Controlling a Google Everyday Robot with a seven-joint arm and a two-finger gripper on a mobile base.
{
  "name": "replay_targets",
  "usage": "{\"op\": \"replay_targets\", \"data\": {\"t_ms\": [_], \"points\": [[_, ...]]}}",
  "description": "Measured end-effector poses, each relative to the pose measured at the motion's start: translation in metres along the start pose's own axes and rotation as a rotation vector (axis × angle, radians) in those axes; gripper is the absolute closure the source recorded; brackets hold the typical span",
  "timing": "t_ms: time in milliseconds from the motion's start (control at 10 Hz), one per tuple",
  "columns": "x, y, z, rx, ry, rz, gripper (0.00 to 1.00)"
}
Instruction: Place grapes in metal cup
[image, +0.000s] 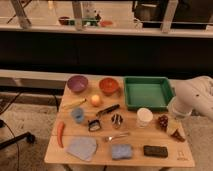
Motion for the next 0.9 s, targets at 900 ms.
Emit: {"op": "replay_targets", "data": {"t_ms": [900], "points": [[0.047, -0.009, 0.048, 0.009, -0.099, -0.011, 0.2]]}}
